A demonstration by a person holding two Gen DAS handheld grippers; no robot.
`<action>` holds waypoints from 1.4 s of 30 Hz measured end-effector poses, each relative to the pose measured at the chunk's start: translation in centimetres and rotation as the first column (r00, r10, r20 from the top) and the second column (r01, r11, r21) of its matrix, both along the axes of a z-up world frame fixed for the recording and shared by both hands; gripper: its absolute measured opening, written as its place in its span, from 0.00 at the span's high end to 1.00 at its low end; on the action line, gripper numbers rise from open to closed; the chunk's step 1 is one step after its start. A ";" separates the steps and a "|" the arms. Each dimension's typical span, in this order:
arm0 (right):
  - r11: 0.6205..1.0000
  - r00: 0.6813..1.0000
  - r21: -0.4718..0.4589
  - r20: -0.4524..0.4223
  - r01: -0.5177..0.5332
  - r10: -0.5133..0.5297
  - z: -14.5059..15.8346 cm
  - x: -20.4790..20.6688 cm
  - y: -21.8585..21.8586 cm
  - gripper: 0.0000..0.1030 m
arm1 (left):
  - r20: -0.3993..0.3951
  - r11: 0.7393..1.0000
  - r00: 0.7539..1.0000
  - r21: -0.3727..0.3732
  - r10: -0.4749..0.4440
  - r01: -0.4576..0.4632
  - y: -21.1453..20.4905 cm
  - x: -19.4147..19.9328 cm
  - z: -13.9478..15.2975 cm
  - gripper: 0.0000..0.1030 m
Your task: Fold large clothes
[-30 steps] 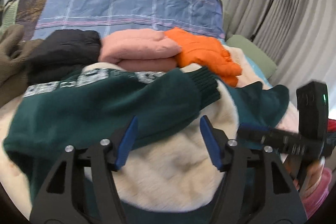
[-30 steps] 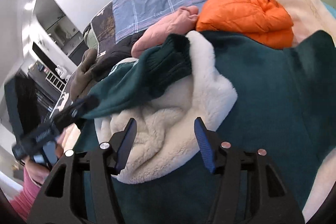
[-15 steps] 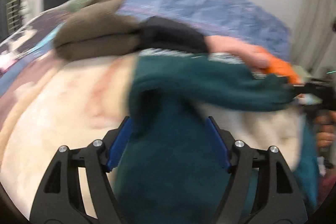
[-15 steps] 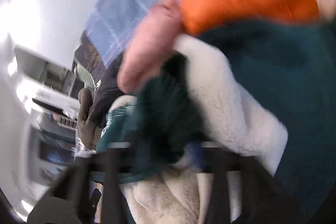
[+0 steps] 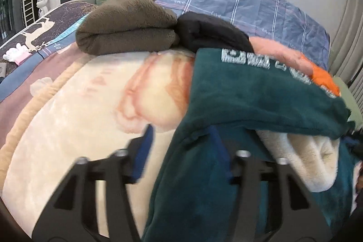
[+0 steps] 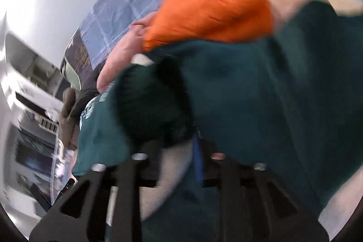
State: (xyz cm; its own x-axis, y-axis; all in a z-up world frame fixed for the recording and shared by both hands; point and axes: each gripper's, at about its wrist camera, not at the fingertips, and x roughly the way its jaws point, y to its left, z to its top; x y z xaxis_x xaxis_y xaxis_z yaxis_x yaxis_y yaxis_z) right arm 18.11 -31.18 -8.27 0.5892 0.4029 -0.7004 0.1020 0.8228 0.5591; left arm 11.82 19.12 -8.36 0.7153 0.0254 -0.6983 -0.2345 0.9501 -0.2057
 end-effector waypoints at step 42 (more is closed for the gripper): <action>0.653 0.658 0.086 -0.052 0.752 -0.751 -0.3 -7.5 -36.0 0.29 | 0.049 0.861 0.861 0.073 -0.507 0.503 -18.7 8.1 -2.7 0.54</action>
